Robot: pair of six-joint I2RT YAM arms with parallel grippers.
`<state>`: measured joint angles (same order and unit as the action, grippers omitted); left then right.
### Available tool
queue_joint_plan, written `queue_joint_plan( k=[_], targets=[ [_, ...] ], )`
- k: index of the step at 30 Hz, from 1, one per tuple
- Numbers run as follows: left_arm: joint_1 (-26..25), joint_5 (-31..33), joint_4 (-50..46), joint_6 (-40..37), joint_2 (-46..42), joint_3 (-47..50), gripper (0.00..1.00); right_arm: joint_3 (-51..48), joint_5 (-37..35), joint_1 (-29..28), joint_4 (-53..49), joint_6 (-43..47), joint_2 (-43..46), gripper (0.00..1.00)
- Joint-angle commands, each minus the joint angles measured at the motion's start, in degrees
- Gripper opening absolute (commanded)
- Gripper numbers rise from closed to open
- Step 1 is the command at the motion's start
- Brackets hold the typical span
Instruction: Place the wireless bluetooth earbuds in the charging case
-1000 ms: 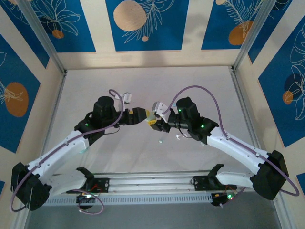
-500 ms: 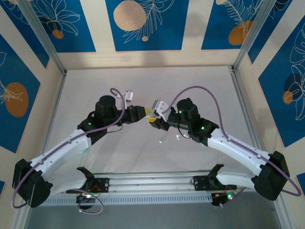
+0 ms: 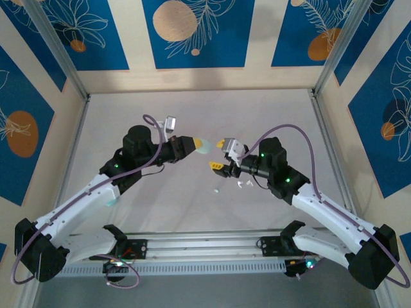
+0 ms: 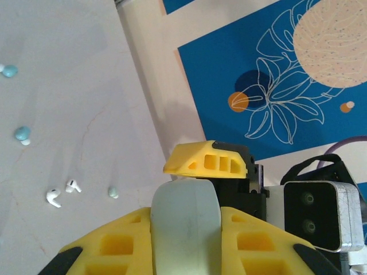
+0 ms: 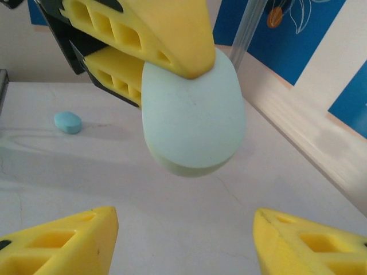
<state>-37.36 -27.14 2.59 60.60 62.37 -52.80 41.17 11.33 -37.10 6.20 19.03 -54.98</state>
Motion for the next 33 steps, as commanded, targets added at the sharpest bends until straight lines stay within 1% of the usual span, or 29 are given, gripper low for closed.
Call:
queue_joint_plan(
  k=[1, 4, 7, 11, 16, 21, 23, 25, 29, 32, 33],
  targets=[
    [0.0, -2.6, 2.0, 0.8, 0.3, -2.5, 0.18, 3.3, 2.3, 0.1, 3.7, -1.0, -1.1, 0.64],
    [0.0, -3.2, 2.4, 1.5, 0.7, -2.4, 0.18, 4.7, 3.3, 0.1, 5.1, -1.6, -2.3, 0.64],
    [0.0, -3.2, 3.0, 2.0, 0.8, -2.1, 0.18, 6.3, 5.0, 0.1, 5.3, -1.9, -3.7, 0.58],
    [0.0, -3.4, 3.5, 2.4, 0.9, -2.1, 0.18, 7.4, 4.8, 0.1, 5.0, -1.1, -5.5, 0.52],
    [0.0, -3.5, 3.4, 2.4, 0.6, -2.1, 0.18, 7.7, 5.0, 0.1, 3.2, 0.0, -5.9, 0.52],
    [0.0, -3.3, 3.0, 2.2, 0.5, -2.1, 0.18, 7.7, 5.3, 0.2, 1.8, 0.0, -4.8, 0.43],
    [0.1, -3.1, 2.6, 1.9, 0.4, -2.0, 0.18, 7.7, 6.2, 0.4, 1.3, -0.6, -4.3, 0.43],
    [0.0, -3.0, 2.4, 1.8, 0.5, -2.0, 0.19, 7.8, 7.0, 0.6, 0.7, -1.2, -3.9, 0.48],
    [0.0, -3.0, 2.5, 1.9, 0.5, -2.0, 0.19, 7.7, 6.8, 0.9, 0.2, -1.2, -3.7, 0.47],
    [0.0, -2.9, 2.7, 1.8, 0.7, -2.3, 0.19, 8.0, 7.2, 0.9, -0.2, -1.3, -3.5, 0.43],
    [0.1, -2.9, 2.8, 1.9, 0.7, -2.3, 0.19, 8.2, 7.7, 1.0, -0.3, -1.4, -3.5, 0.39]
  ],
)
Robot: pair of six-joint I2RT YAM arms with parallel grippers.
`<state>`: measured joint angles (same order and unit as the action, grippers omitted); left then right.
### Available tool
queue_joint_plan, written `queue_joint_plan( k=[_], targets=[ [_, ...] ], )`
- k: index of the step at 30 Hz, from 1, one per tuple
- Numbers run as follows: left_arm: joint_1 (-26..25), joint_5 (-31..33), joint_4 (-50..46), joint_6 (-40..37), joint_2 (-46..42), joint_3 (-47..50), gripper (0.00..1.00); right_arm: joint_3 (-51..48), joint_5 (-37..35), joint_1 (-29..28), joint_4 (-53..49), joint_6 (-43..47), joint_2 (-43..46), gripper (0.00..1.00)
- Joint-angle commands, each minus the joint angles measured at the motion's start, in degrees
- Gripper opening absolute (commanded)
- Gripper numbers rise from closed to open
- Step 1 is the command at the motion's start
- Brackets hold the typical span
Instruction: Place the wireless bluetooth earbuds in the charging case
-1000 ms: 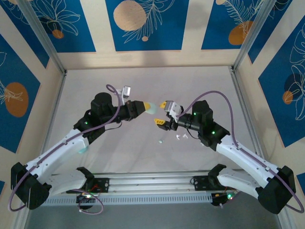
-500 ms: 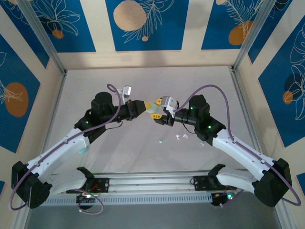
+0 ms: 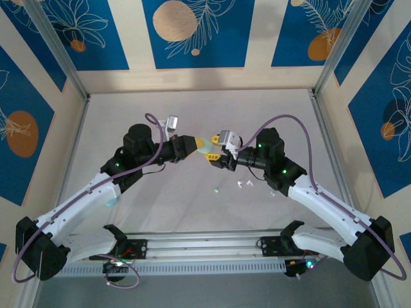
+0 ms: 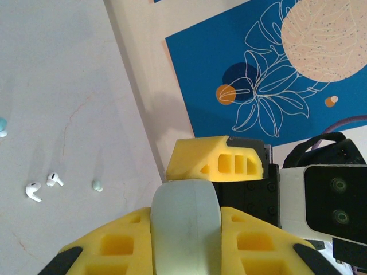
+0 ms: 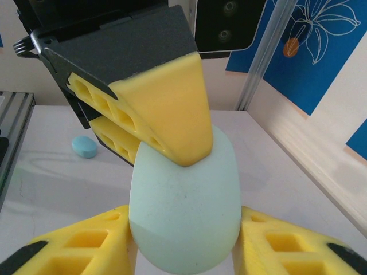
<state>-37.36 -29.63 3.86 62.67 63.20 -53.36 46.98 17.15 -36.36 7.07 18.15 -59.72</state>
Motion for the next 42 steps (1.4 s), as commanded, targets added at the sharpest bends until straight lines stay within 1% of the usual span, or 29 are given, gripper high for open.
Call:
queue_joint_plan(
  k=[1, 2, 4, 5, 6, 7, 9, 10, 12, 13, 15, 17, 19, 21, 22, 24, 26, 32, 36, 42],
  targets=[
    [0.1, -0.5, 1.6, -0.2, 0.0, -1.8, 0.20, 2.7, 2.5, 0.2, -1.6, -0.8, 1.3, 0.37],
    [0.1, -0.5, 1.7, -0.3, -0.1, -1.7, 0.23, 3.1, 2.9, 0.3, -2.2, -1.0, 1.2, 0.36],
    [0.0, -0.2, 1.8, -0.9, -0.2, -1.5, 0.33, 3.8, 4.3, 0.5, -3.7, -1.9, 1.2, 0.35],
    [0.1, -0.2, 2.1, -1.6, -0.3, -1.5, 0.39, 4.2, 5.0, 0.6, -4.3, -2.6, 1.1, 0.34],
    [0.1, -0.2, 2.6, -2.6, -0.5, -1.5, 0.50, 4.5, 6.3, 0.9, -5.1, -3.5, 1.1, 0.33],
    [0.0, 0.0, 3.4, -4.2, -1.1, -1.3, 0.58, 5.0, 8.0, 1.5, -6.2, -4.6, 0.9, 0.33],
    [0.1, 1.0, 4.6, -8.2, -2.4, -1.0, 0.70, 6.2, 11.0, 2.7, -8.8, -6.9, 0.4, 0.33],
    [0.2, 1.6, 4.2, -12.4, -3.4, -1.1, 0.74, 6.9, 13.2, 3.5, -10.4, -8.3, 0.0, 0.33],
    [0.2, 3.5, 1.8, -21.7, -5.8, -1.0, 0.76, 8.5, 19.5, 5.6, -13.3, -10.4, -1.0, 0.33],
    [0.2, 4.0, 0.4, -27.6, -7.1, -0.7, 0.80, 9.4, 21.9, 6.5, -14.9, -11.5, -1.7, 0.33],
    [0.2, 2.7, 0.0, -38.6, -9.7, 1.3, 0.85, 11.0, 25.3, 7.9, -17.1, -12.9, -2.8, 0.34],
    [0.2, 1.9, 0.6, -49.2, -12.1, 4.6, 0.84, 12.5, 28.9, 8.9, -19.0, -13.5, -3.8, 0.34],
    [0.2, -0.7, 2.4, -58.8, -14.3, 8.0, 0.80, 13.9, 31.9, 9.5, -20.4, -13.6, -4.8, 0.34],
    [0.2, -2.7, 3.4, -64.7, -15.4, 10.0, 0.78, 15.3, 33.9, 9.6, -21.7, -12.7, -5.6, 0.34],
    [0.3, -2.8, 3.3, -66.0, -15.4, 9.9, 0.77, 15.9, 34.7, 9.6, -22.3, -12.3, -5.9, 0.33],
    [0.3, -3.0, 3.2, -66.5, -14.6, 9.1, 0.76, 16.7, 35.6, 9.5, -22.9, -11.7, -6.3, 0.34],
    [0.3, -4.1, 4.6, -65.3, -13.2, 8.2, 0.76, 16.8, 35.3, 8.9, -23.1, -10.5, -6.5, 0.34],
    [0.2, -10.3, 11.3, -58.9, -8.8, 7.4, 0.75, 16.2, 32.5, 7.1, -22.7, -6.8, -6.6, 0.33],
    [0.2, -12.2, 11.6, -56.6, -7.1, 6.5, 0.70, 15.5, 30.2, 6.2, -22.5, -4.2, -6.3, 0.33],
    [0.0, -13.5, 12.2, -54.8, -5.5, 5.3, 0.62, 15.0, 28.1, 5.5, -21.7, -3.2, -6.1, 0.33]
  ],
)
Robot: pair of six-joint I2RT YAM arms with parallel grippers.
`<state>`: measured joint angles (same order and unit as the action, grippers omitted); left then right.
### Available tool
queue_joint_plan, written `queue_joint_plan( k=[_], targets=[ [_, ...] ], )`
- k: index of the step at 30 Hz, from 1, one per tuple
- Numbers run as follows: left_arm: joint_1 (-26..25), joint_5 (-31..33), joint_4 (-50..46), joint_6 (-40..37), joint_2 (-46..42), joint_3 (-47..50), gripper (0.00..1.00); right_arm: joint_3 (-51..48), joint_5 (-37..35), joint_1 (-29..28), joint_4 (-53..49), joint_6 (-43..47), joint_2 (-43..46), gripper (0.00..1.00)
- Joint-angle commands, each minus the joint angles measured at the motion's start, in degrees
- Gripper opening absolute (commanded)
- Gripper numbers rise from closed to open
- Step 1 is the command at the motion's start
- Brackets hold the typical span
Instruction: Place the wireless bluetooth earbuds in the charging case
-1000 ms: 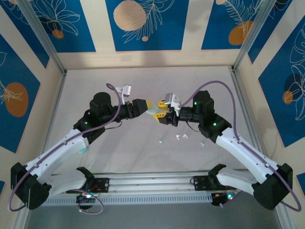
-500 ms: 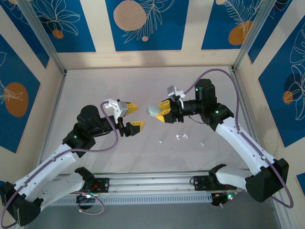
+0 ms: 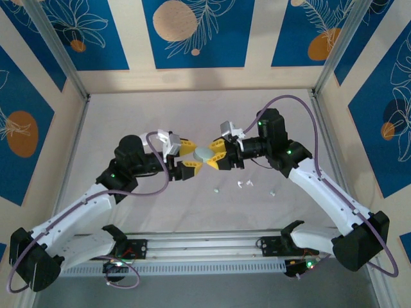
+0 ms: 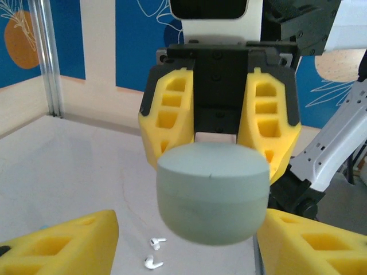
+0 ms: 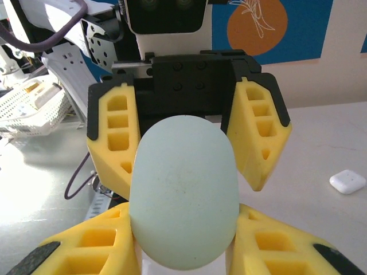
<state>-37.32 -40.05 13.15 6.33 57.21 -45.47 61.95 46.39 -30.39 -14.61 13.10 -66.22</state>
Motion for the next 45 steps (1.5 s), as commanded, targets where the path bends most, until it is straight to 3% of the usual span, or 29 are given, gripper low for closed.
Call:
queue_joint_plan(
  k=[1, 15, 45],
  targets=[
    [0.0, -3.6, 2.5, 1.6, 0.9, -3.0, 0.61, -0.1, -1.5, -0.5, 0.2, 2.0, 0.4, 0.33],
    [-0.2, -5.6, 2.5, 1.2, 1.9, -3.4, 0.45, -0.7, -2.7, -0.9, 2.6, 1.6, 0.4, 0.34],
    [-0.6, -5.4, 3.2, 0.9, 1.9, -3.6, 0.50, -1.3, -3.2, -0.6, 2.6, 2.3, 0.5, 0.34]
  ],
)
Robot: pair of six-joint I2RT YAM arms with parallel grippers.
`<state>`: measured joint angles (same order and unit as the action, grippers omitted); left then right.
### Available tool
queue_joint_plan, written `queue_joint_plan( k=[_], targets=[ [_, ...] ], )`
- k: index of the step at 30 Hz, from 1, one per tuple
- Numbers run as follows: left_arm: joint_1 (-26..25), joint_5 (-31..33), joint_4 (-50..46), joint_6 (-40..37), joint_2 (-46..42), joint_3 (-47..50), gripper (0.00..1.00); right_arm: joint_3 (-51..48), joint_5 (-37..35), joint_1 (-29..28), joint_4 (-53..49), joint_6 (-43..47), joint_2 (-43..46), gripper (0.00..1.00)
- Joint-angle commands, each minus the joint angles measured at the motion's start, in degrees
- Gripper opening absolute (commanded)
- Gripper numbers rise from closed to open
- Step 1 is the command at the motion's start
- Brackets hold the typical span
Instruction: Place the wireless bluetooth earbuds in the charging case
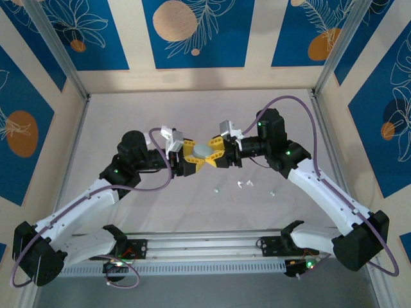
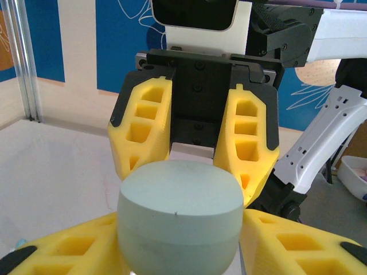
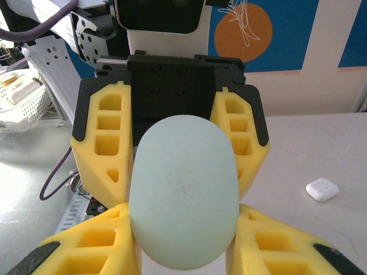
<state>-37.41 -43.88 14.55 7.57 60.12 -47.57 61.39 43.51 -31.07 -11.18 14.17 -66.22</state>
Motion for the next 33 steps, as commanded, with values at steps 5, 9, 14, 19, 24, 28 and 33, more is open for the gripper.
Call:
queue_joint_plan(
  k=[5, 9, 14, 19, 24, 28, 33],
  targets=[
    [-0.5, -0.7, 1.5, -1.1, -1.2, -1.6, 0.53, -0.6, -0.2, 0.3, -1.1, 1.2, 0.6, 0.34],
    [-0.5, 0.2, 0.3, -2.1, -1.6, -1.6, 0.54, -0.8, -0.1, 0.7, -1.1, 1.1, 1.3, 0.33],
    [-0.5, 0.0, 0.1, -1.4, -1.8, -1.3, 0.51, -1.9, -0.2, 0.9, -0.2, 0.2, 2.3, 0.34],
    [-0.5, -0.7, 2.3, -0.3, -1.7, -0.7, 0.49, -1.9, -0.2, 1.0, -0.8, 0.2, 2.4, 0.34],
    [-0.6, -3.0, 1.8, 0.3, -0.3, -1.8, 0.47, -2.0, 0.1, 0.9, 0.0, -0.6, 2.4, 0.34],
    [-0.9, -3.3, 2.9, 0.3, 0.3, -1.7, 0.47, -2.1, 0.1, 0.9, 0.3, -1.0, 2.4, 0.34],
    [-1.2, -4.2, 2.6, 0.3, 1.2, -2.3, 0.48, -2.5, -0.1, 0.8, 0.6, -1.4, 2.4, 0.34]
  ],
)
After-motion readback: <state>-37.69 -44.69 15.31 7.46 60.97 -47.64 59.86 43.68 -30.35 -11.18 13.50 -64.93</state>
